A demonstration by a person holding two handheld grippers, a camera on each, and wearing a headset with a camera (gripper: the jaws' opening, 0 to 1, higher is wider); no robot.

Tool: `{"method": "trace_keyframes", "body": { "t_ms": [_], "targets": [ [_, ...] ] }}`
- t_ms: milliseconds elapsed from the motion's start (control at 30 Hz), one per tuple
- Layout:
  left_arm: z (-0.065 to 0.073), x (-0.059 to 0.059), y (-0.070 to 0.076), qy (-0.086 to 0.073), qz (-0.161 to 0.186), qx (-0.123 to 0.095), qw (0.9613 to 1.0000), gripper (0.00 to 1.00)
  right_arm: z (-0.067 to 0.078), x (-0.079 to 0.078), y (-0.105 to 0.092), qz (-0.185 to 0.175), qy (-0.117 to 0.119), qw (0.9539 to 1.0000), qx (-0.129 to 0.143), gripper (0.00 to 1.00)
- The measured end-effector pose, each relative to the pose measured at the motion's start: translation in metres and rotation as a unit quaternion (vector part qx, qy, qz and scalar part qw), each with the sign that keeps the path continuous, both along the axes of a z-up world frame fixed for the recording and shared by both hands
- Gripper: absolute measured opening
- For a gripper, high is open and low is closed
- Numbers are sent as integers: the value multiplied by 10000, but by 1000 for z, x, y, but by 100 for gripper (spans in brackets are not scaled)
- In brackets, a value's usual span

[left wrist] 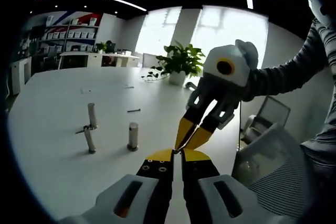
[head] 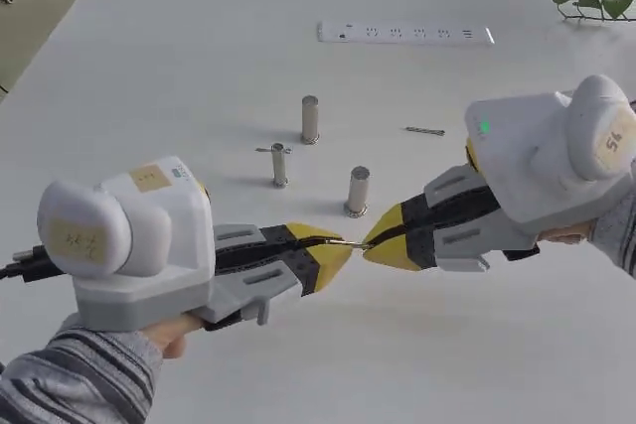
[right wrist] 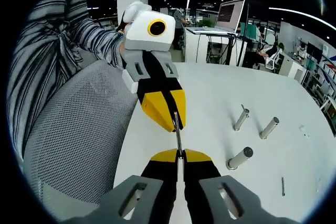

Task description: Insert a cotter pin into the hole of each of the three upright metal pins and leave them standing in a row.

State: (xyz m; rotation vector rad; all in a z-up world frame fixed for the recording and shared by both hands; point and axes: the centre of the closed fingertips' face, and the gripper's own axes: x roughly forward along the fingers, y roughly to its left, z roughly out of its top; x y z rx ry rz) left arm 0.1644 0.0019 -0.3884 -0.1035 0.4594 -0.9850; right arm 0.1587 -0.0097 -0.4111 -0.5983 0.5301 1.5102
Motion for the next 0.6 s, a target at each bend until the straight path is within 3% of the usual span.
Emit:
{"method": "trace_keyframes", "body": {
  "t_ms": [267,367,600],
  "targets": [
    [-4,5,3,-82,90,164,9998,11,-10,12,-13,-106,-291,9986,-434,0],
    [-7,8,5,-151,185,264,9994,15,-16,23,-22,-205,-458,9962,-716,0],
    [-13,20,11,-311,470,470,9973,26,-18,42,-34,-446,-578,9927,-963,0]
  ]
}}
